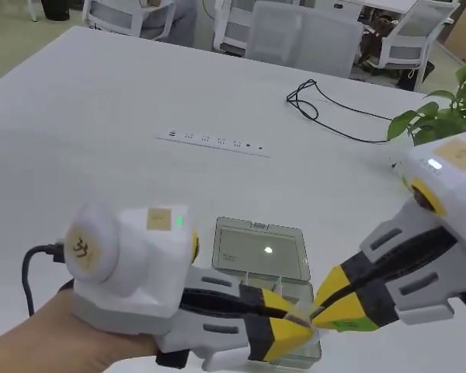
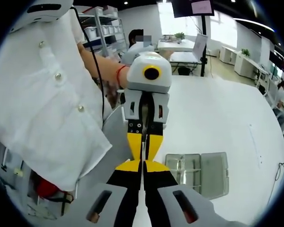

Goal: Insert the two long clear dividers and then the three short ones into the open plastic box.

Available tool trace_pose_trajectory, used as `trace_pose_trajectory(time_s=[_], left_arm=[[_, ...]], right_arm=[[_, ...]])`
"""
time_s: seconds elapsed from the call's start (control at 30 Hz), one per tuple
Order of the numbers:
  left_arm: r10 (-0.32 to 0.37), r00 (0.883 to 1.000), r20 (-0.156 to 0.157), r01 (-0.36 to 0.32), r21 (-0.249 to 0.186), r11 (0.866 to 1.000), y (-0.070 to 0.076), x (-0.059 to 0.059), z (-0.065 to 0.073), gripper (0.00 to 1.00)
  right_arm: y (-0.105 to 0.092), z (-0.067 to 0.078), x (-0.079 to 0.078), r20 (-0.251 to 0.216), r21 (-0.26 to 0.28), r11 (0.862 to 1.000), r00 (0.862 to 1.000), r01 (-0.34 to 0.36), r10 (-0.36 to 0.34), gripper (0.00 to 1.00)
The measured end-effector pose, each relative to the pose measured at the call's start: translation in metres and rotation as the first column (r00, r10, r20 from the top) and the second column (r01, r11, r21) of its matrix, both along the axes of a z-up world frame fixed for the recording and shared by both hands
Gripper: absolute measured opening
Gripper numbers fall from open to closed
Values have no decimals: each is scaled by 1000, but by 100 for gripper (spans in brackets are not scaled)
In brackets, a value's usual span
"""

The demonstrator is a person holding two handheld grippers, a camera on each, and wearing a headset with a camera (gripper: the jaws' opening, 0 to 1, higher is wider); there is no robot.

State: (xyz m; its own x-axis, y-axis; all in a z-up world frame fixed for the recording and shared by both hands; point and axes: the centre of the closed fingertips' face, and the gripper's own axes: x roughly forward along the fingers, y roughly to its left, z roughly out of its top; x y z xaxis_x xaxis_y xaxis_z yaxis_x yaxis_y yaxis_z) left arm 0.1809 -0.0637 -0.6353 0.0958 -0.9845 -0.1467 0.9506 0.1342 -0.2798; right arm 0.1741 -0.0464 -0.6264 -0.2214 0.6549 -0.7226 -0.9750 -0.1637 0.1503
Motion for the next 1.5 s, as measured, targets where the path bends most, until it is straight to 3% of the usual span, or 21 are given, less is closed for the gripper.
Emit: trace_pose_trajectory(time_s=[0.7,0.93,1.13,1.5], left_arm=[[116,993,-29,-115,35,993,26,17,-14,25],[179,983,-36,-178,47,983,42,24,-21,35],[231,973,-13,-230,60,971,54,30,-26,45],[306,952,-7,-305,81,949,73,37,-33,62]], right_arm=[[-20,-4,24,32,-17,998,998,61,-60,3],[-27,-13,34,44,-37,995,995,96,-94,3],[-33,-24,41,50,-61,992,993,114,-111,3],[-39,-40,52,66,-101,987,991,125,-119,3]])
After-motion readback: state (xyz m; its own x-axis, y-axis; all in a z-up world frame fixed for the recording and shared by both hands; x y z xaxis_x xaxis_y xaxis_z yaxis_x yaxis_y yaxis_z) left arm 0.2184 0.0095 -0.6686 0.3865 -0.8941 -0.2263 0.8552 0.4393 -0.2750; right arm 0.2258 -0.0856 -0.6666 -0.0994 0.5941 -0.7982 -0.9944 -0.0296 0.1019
